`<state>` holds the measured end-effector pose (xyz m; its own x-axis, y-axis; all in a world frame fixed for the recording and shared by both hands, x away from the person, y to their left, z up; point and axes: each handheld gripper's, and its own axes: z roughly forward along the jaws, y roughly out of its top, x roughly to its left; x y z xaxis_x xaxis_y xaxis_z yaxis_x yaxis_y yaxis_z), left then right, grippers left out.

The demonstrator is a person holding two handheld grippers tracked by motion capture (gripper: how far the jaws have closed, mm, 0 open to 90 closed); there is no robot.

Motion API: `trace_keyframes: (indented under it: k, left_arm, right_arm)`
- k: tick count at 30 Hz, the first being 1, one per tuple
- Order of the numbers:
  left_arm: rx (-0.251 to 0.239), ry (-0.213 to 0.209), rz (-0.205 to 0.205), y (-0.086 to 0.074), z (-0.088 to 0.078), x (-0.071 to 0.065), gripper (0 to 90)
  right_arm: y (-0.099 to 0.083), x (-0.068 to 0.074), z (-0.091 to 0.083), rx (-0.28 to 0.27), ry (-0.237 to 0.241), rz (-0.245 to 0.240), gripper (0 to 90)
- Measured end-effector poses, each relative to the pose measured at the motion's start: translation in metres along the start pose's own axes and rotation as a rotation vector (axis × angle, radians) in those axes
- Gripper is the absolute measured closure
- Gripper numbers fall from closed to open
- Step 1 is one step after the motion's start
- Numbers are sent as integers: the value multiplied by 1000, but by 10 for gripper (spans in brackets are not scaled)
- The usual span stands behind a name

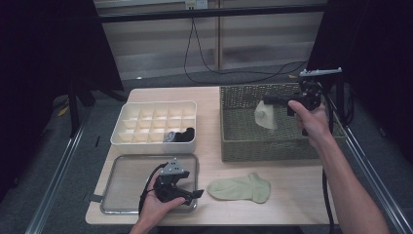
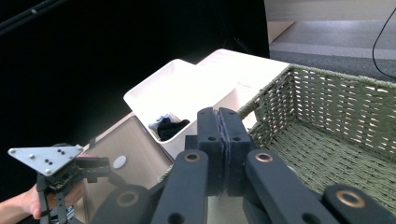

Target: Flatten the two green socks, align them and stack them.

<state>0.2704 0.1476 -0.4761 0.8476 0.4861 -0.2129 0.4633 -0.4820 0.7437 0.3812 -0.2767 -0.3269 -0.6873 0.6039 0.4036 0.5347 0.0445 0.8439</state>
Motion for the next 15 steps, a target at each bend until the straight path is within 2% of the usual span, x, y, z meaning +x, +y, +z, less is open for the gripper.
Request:
trace_keyframes:
  k: [15]
  left_arm:
    - [-2, -6, 2, 1, 2, -2, 131]
  right_arm:
    - [5, 17, -20, -57, 12, -29, 895]
